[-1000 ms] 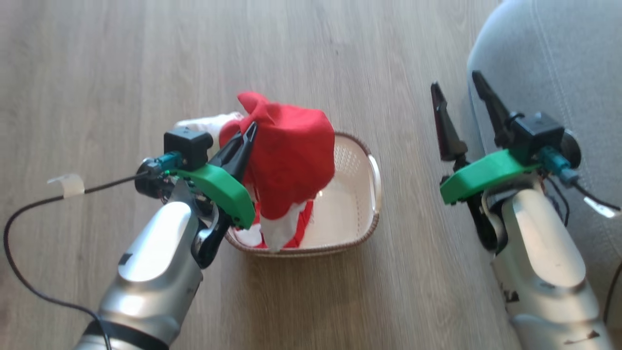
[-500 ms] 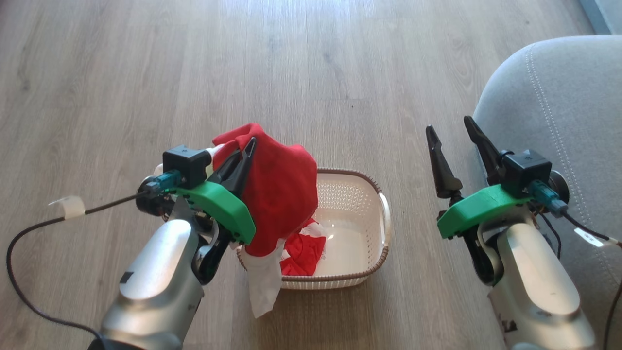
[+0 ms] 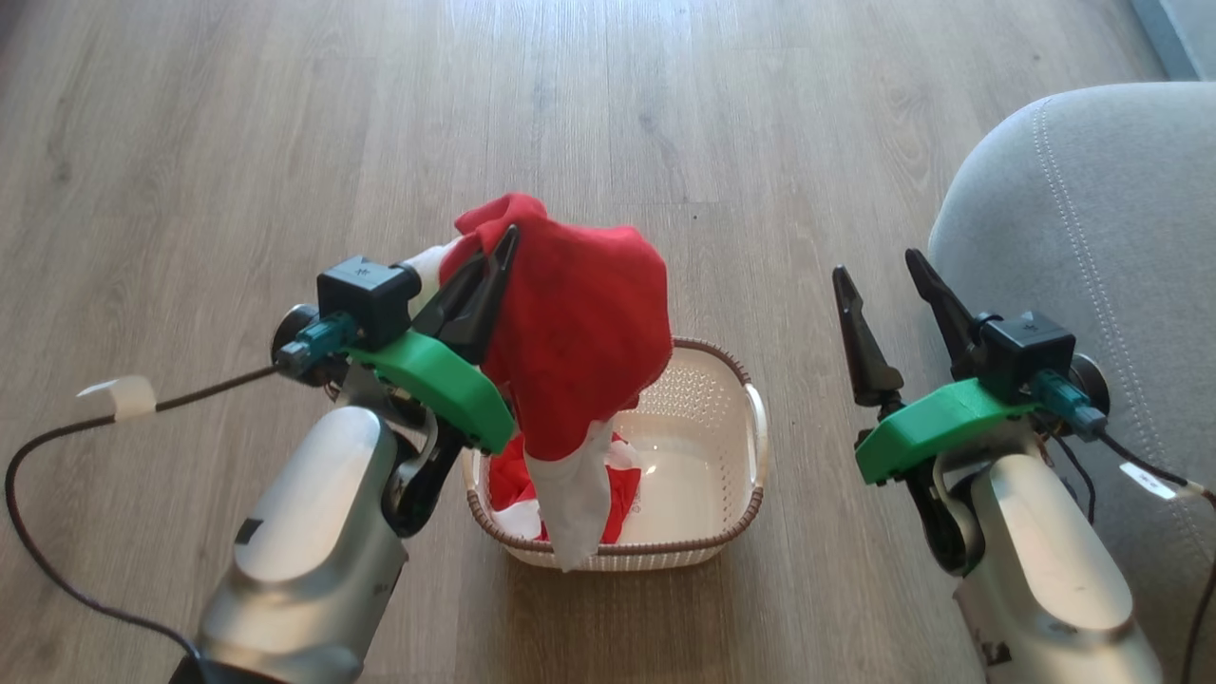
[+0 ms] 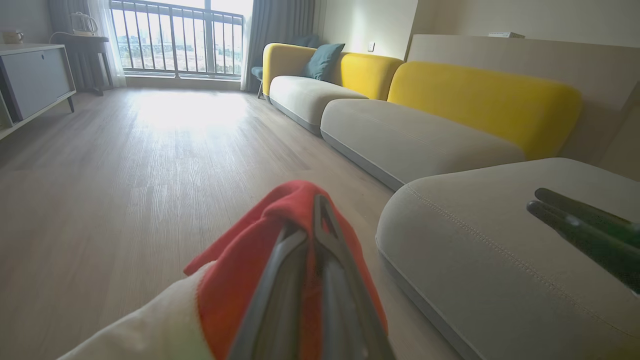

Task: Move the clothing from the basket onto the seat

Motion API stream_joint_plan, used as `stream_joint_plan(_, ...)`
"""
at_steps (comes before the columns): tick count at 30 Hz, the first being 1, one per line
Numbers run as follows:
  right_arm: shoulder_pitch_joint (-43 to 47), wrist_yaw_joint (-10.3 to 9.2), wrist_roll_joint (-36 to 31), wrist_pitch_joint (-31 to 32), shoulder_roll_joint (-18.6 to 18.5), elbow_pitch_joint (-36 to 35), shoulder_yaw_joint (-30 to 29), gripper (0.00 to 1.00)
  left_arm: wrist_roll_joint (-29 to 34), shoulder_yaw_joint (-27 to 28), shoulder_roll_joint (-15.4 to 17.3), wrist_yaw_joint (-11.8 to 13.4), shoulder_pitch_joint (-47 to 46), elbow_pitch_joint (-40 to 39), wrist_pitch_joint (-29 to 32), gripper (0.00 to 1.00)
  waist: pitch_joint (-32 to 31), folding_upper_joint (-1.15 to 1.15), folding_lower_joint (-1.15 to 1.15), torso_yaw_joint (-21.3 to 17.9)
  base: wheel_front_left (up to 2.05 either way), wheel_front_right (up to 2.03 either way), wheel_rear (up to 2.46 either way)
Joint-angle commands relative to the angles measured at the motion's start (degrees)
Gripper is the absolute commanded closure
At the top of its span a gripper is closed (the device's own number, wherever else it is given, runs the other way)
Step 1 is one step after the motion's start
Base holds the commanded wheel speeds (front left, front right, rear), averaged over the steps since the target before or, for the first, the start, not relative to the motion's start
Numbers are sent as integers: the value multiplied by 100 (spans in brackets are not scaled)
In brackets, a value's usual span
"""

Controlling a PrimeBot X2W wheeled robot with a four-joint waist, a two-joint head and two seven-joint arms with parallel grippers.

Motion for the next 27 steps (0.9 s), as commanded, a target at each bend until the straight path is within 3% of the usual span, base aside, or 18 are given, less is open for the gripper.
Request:
stream_joint_plan(1,-70,-1,45,-36,51,-174,105,0,48,242,61,-7,-275,-354,-80,100,1,0,1,7,0,0,0)
stream_joint_plan(16,-56,-1,103,-36,58,-147,403,0,97,133,60,-7,-326,-871,-80,100,-60,0,1,48,0,0,0)
stream_joint_plan(18,-165,-1,154,-36,12,-166,672,0,104,111,58,-7,-336,-897,-80,100,-44,0,1,62,0,0,0)
stream_joint_plan(27,-1447,-1,898,-36,-751,246,2936,0,89,-87,28,-7,-418,-1001,-80,100,74,0,1,229,0,0,0)
